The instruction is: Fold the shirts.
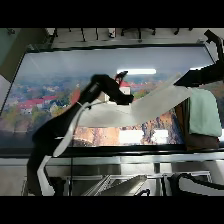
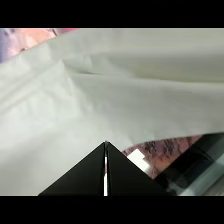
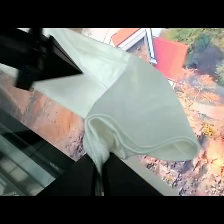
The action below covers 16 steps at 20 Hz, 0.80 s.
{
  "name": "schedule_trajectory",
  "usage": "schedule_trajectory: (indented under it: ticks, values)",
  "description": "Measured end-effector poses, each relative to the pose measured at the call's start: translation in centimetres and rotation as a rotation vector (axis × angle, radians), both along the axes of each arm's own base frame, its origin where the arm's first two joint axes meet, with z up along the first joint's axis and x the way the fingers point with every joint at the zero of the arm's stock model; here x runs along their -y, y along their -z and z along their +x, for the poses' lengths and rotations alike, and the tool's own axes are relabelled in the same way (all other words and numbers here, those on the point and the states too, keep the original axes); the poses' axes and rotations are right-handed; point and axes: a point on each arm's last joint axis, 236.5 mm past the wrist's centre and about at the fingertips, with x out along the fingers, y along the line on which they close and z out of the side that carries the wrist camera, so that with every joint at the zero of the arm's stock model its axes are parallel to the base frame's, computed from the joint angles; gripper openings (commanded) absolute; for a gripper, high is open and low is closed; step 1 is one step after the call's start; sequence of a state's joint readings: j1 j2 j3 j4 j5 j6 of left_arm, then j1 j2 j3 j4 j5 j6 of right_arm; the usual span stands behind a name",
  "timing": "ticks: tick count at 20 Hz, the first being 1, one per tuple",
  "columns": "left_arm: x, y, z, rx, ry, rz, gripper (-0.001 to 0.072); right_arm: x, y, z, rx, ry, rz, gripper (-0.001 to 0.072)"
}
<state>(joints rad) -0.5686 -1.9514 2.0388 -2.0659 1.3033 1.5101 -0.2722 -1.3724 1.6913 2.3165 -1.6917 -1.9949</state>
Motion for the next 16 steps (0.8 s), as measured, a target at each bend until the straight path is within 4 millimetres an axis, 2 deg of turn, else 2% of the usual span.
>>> schedule_trajectory:
  ticks: [2,4,5,7,9,10,13,14,15,16]
  values:
    - [-5.2,-7.9,1.5,0.086,-0.065,-0.052,0.0013,-0.6,-0.3,0.0,-0.001,-0.002,0.017,0.0014]
    - [-11.5,-15.4,1.7,0.195,-0.157,-0.089,0.0013,-2.4,-0.6,0.3,0.003,-0.011,0.041,0.0014]
    - [-14.7,-19.0,1.1,0.253,-0.206,-0.109,0.0013,-3.8,-0.8,0.5,0.01,-0.02,0.054,0.0014]
    - [-20.2,-24.4,-1.0,0.358,-0.304,-0.127,0.0013,-8.0,-0.9,1.2,0.036,-0.053,0.082,0.0014]
    - [-25.1,-28.2,-4.0,0.457,-0.405,-0.128,0.0013,-13.9,-0.2,1.9,0.058,-0.092,0.122,0.0014]
    - [-27.0,-29.5,-5.5,0.495,-0.45,-0.126,0.0013,-17.1,0.5,2.2,0.064,-0.111,0.141,0.0015]
    - [-31.4,-31.2,-9.8,0.584,-0.571,-0.097,0.0014,-28.6,4.1,2.3,0.073,-0.151,0.203,0.0026]
    - [-32.2,-31.2,-11.0,0.602,-0.599,-0.086,0.0013,-32.3,5.8,2.2,0.083,-0.151,0.219,0.0202]
    - [-32.9,-30.9,-12.2,0.614,-0.623,-0.074,0.0013,-36.2,7.9,2.1,0.096,-0.138,0.236,0.0492]
    - [-33.3,-30.4,-13.1,0.617,-0.642,-0.065,0.0013,-39.4,10.1,1.9,0.116,-0.123,0.245,0.0583]
